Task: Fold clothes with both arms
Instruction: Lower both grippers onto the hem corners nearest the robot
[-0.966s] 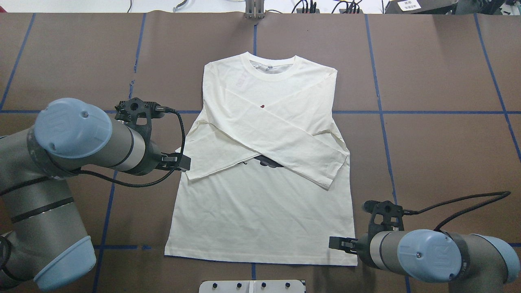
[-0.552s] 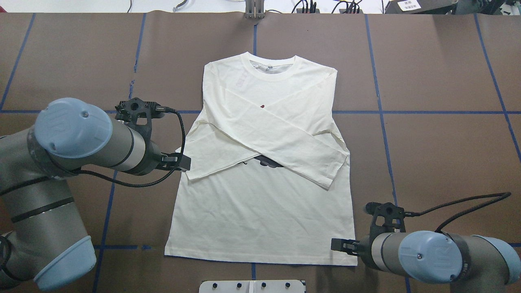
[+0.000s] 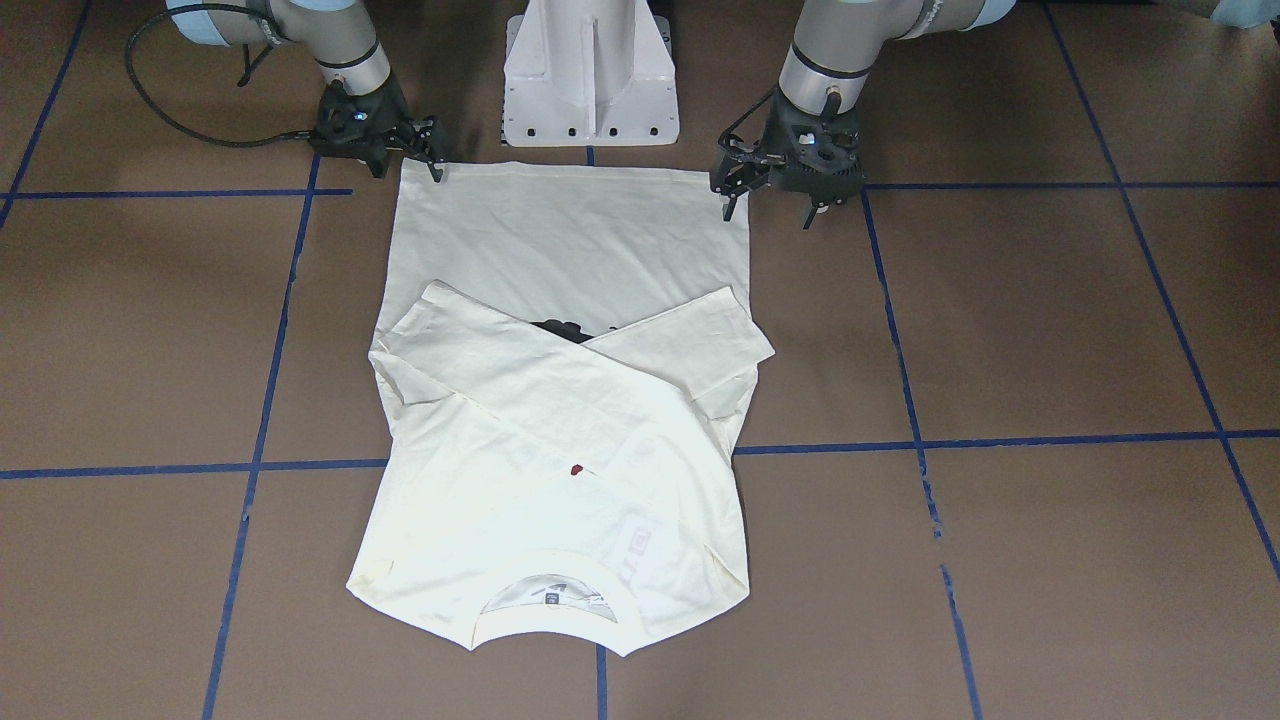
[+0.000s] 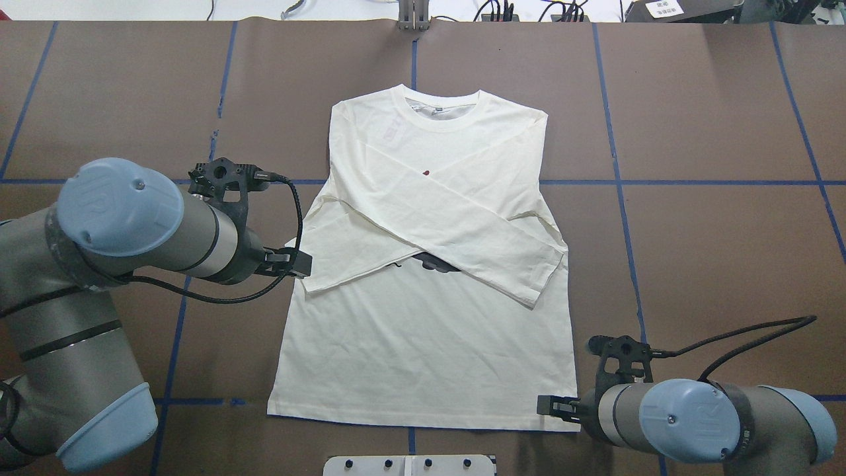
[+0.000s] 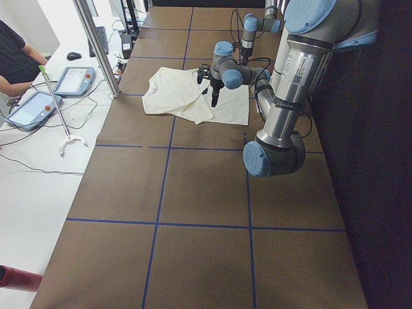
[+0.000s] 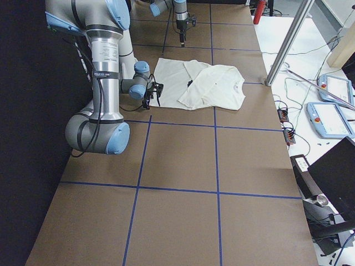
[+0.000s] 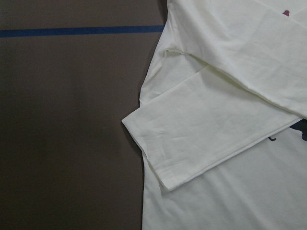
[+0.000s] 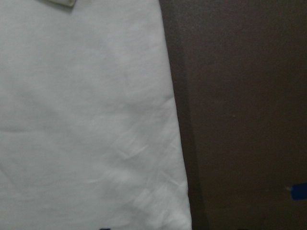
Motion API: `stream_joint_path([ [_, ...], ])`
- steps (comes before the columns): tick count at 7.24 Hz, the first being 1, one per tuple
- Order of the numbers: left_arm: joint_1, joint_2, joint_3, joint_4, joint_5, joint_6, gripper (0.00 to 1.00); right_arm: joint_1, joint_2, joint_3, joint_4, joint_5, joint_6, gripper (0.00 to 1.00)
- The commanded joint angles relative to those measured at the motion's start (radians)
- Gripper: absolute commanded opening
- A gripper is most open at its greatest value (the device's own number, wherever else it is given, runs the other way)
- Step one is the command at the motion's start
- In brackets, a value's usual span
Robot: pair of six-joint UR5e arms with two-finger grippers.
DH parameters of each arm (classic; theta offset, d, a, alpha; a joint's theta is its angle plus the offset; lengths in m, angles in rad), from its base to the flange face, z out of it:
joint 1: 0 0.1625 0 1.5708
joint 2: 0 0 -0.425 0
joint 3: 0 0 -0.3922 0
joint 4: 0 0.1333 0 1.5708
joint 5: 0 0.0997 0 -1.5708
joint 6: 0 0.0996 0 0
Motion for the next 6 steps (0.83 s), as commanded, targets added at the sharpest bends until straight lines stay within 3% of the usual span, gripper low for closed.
stream_joint_path([
  [1, 0.002, -0.004, -0.002, 0.0, 0.0, 0.0, 1.0, 0.0, 0.002, 0.001, 0.001, 0.014, 0.0, 0.47],
  [2, 0.002, -0.004, -0.002, 0.0, 0.0, 0.0, 1.0, 0.002, 0.005, 0.006, 0.001, 0.035, 0.0, 0.27],
  [3, 0.002, -0.004, 0.0, 0.0, 0.0, 0.0, 1.0, 0.003, 0.002, 0.007, 0.001, 0.043, 0.0, 0.14],
  [5, 0.002, -0.004, 0.0, 0.0, 0.0, 0.0, 1.0, 0.007, -0.001, 0.016, 0.001, 0.046, 0.0, 0.01],
  [6, 0.003, -0.004, 0.003, 0.0, 0.0, 0.0, 1.0, 0.007, -0.001, 0.016, 0.001, 0.047, 0.0, 0.0],
])
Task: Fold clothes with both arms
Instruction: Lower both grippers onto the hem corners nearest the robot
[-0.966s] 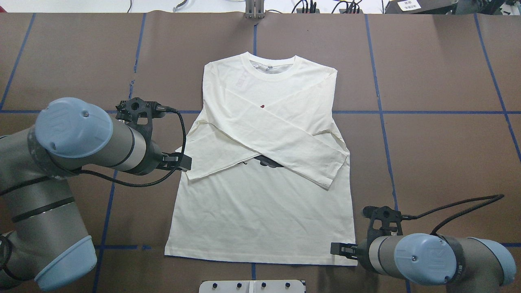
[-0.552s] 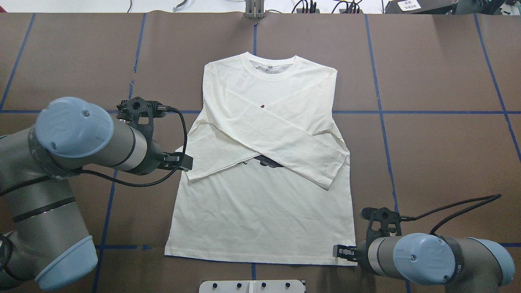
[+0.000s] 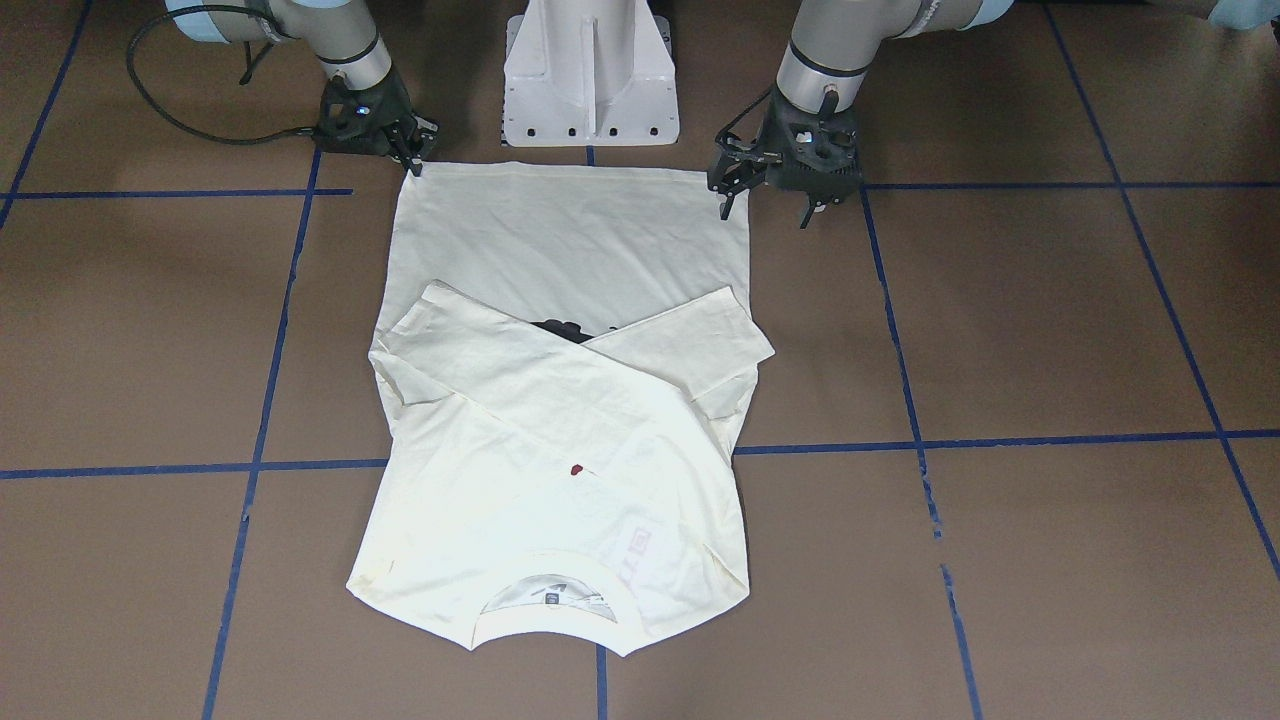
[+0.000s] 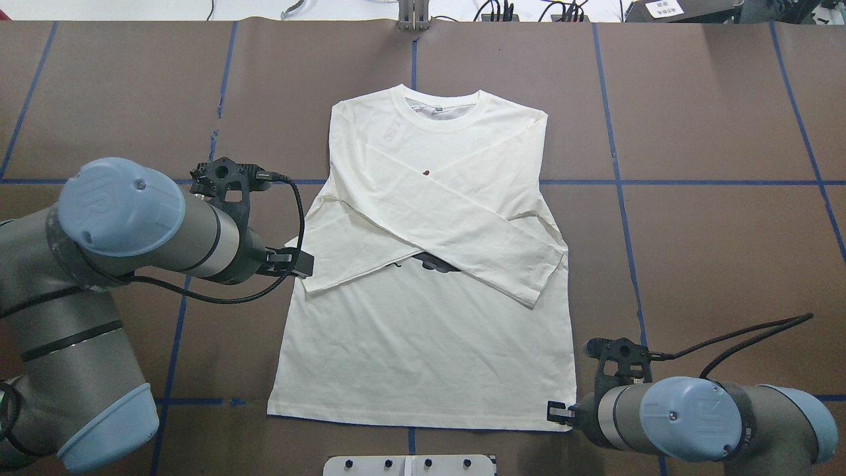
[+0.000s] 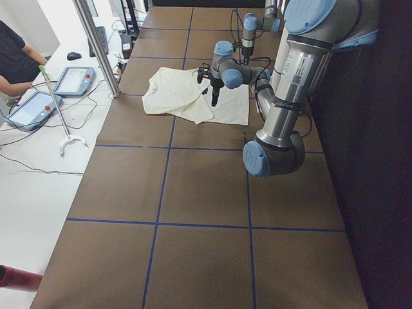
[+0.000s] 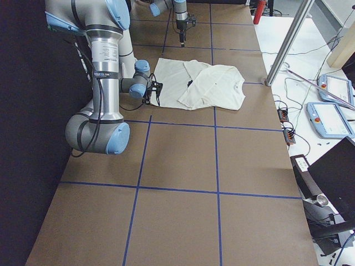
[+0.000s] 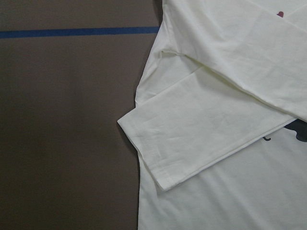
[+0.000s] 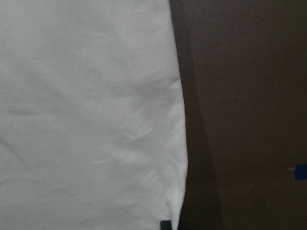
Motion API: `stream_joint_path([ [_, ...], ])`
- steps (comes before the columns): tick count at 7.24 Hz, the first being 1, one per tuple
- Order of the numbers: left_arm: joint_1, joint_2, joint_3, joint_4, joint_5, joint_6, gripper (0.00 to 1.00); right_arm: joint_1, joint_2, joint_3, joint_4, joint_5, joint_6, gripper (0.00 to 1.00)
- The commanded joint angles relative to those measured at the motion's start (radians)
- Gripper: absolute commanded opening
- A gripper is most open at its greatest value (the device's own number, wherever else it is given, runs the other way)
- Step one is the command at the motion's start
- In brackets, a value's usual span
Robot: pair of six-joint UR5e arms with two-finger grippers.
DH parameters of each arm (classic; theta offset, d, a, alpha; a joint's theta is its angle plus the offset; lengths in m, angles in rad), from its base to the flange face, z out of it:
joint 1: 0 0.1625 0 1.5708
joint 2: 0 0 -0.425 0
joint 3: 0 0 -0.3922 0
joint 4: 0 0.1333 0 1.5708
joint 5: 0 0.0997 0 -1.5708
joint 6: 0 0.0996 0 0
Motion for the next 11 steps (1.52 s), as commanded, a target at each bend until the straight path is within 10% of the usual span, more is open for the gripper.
stream_joint_path([
  [1, 0.004, -0.006, 0.008, 0.0, -0.003, -0.023, 1.0, 0.003, 0.001, 0.012, 0.0, -0.013, 0.006, 0.0],
  [4, 0.109, 0.003, 0.036, -0.023, -0.046, -0.352, 1.0, 0.022, 0.005, 0.049, 0.002, -0.013, 0.025, 0.0],
  [6, 0.206, 0.009, 0.036, -0.02, 0.024, -0.47, 0.8, 0.033, 0.009, 0.058, 0.002, -0.008, 0.017, 0.0],
  [11, 0.288, 0.083, 0.105, -0.031, 0.063, -0.485, 0.67, 0.038, 0.028, 0.052, 0.002, -0.004, 0.012, 0.0],
])
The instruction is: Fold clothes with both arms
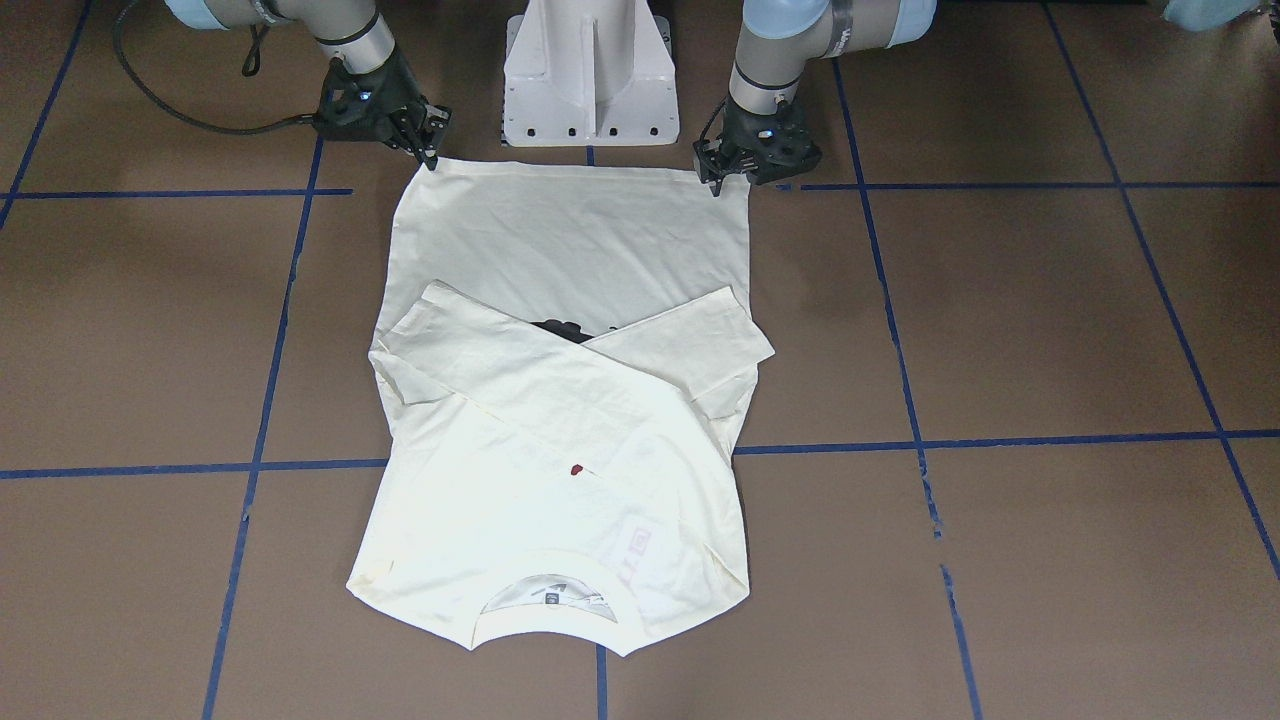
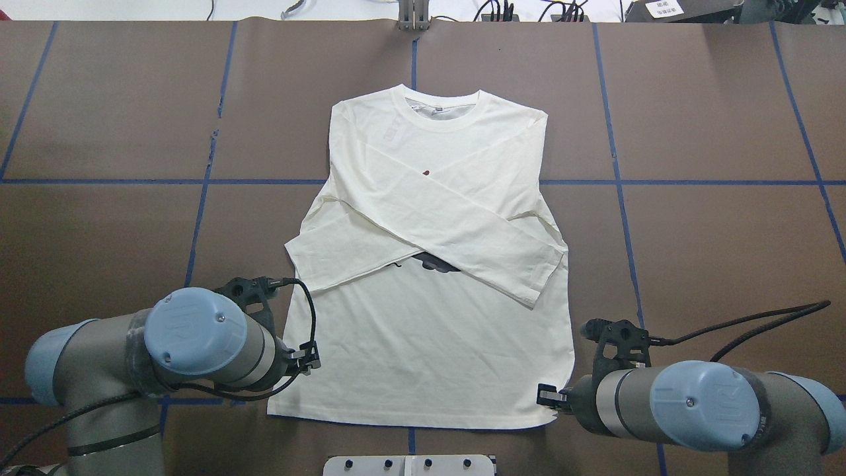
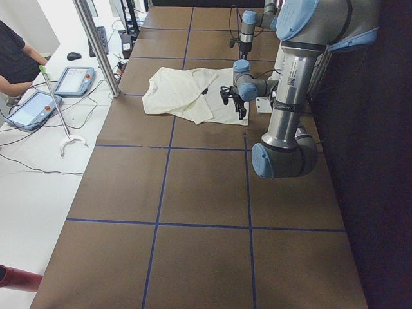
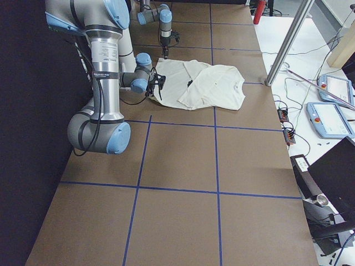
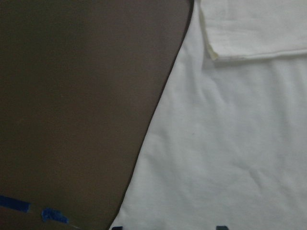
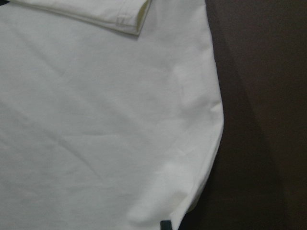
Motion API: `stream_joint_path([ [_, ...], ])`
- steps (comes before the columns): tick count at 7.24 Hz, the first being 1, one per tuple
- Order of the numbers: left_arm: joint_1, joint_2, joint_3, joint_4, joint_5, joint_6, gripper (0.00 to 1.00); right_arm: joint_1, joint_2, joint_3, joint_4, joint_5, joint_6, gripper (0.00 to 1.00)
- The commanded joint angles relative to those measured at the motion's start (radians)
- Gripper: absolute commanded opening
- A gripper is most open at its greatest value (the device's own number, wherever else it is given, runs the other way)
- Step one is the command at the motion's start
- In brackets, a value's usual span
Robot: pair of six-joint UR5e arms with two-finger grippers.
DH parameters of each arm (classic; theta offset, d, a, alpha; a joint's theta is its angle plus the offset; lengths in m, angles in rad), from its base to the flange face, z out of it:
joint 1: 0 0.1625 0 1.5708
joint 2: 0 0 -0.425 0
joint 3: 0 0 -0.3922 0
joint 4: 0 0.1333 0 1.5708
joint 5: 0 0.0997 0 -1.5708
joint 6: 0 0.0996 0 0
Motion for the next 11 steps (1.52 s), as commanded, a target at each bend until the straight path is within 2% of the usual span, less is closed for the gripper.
stream_joint_path([
  [1, 0.025, 0.015, 0.029, -0.04, 0.025, -0.003, 0.67, 0.001, 0.0, -0.002, 0.0, 0.0, -0.001, 0.0],
  [3, 0.025, 0.063, 0.02, -0.133, 0.026, -0.015, 0.67, 0.001, 0.0, 0.0, 0.0, 0.0, -0.001, 0.0],
  [6, 0.025, 0.063, 0.02, -0.137, 0.025, -0.017, 0.64, 0.004, 0.0, 0.0, 0.0, 0.002, -0.001, 0.0],
  [11, 0.031, 0.063, 0.026, -0.137, 0.025, -0.014, 0.53, 0.004, 0.0, 0.0, 0.0, 0.003, -0.001, 0.0],
])
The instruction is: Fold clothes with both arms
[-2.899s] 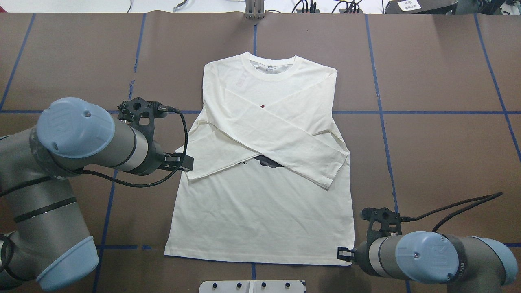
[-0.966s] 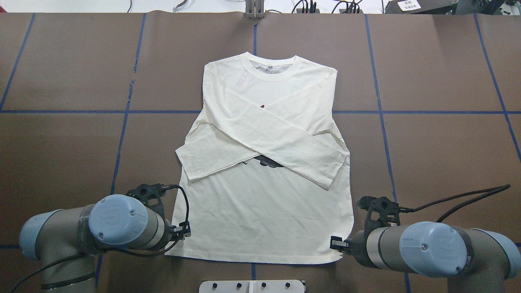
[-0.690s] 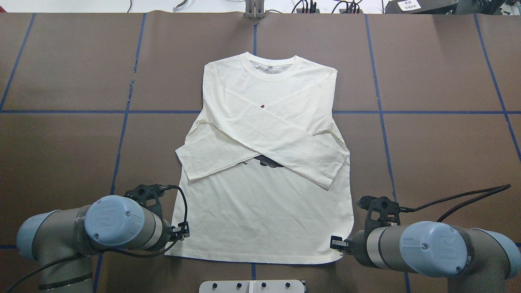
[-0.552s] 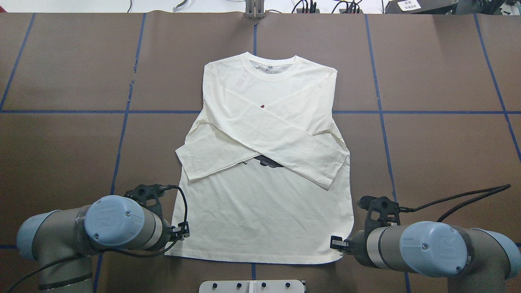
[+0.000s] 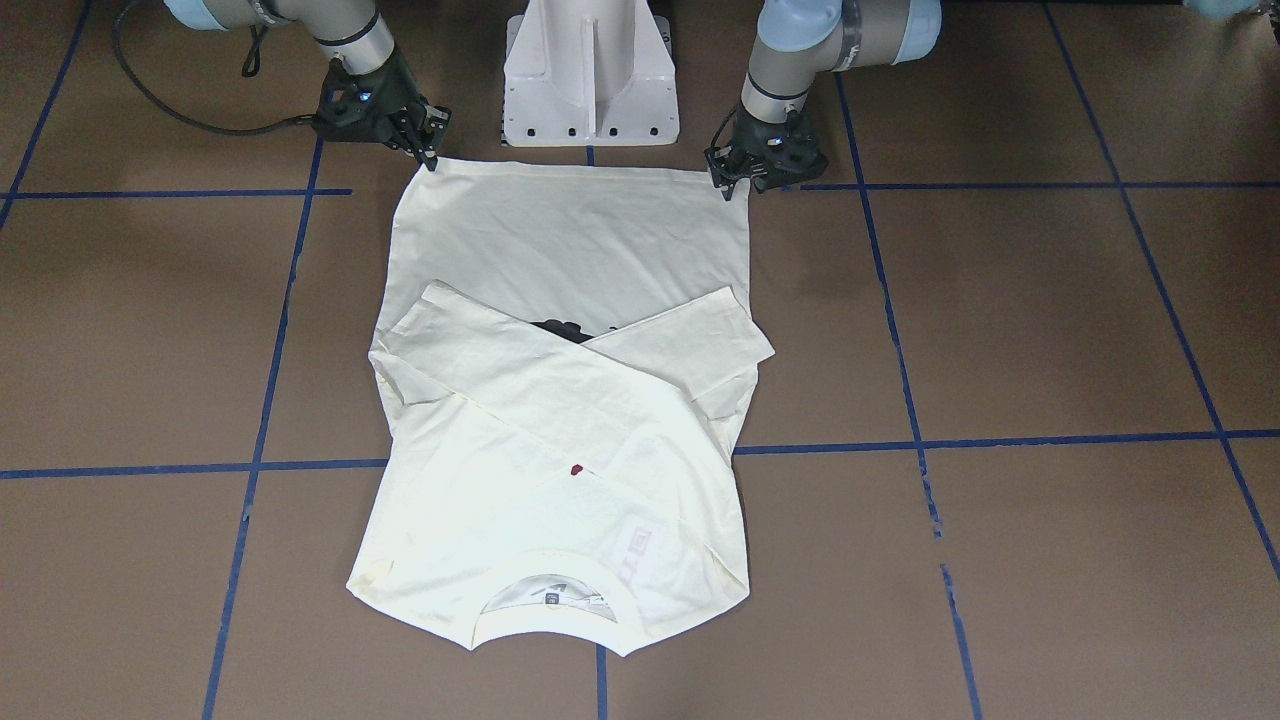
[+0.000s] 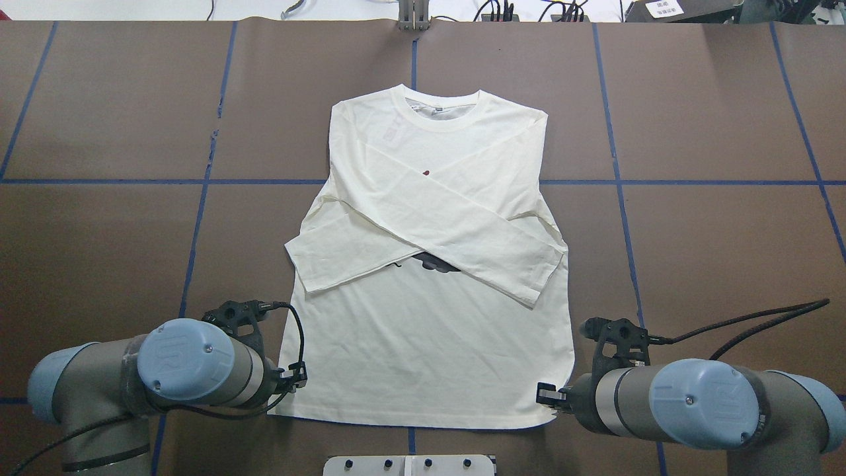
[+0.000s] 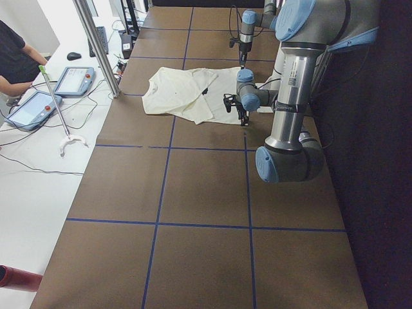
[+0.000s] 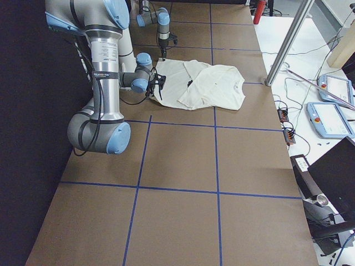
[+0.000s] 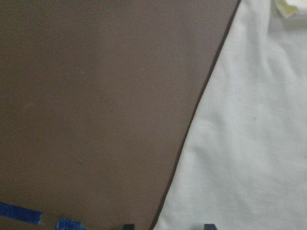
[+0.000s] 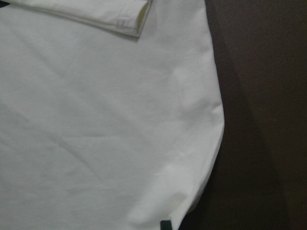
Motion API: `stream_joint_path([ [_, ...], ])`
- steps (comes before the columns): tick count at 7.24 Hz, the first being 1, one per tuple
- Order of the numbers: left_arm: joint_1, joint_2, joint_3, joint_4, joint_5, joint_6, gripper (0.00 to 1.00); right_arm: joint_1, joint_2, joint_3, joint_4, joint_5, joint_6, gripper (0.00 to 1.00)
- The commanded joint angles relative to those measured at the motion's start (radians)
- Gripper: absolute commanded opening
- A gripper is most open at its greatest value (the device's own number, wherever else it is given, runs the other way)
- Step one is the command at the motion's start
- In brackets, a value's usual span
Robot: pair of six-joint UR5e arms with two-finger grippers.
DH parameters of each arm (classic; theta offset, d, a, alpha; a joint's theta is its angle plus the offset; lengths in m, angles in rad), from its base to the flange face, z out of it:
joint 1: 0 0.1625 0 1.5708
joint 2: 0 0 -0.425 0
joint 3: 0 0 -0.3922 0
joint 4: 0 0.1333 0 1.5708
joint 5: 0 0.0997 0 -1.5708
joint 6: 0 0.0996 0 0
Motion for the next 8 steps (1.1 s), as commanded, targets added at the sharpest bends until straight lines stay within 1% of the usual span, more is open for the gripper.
stream_joint_path([
  [1, 0.004, -0.001, 0.003, 0.0, 0.0, 0.001, 0.52, 0.0, 0.002, 0.0, 0.0, 0.0, 0.0, 0.0],
  [3, 0.01, -0.001, 0.004, 0.001, 0.0, 0.002, 0.48, 0.0, 0.002, 0.0, 0.0, 0.0, 0.0, 0.0],
  [8, 0.01, 0.002, -0.004, 0.011, 0.0, 0.005, 0.47, 0.0, 0.002, 0.0, 0.0, 0.0, 0.0, 0.0],
])
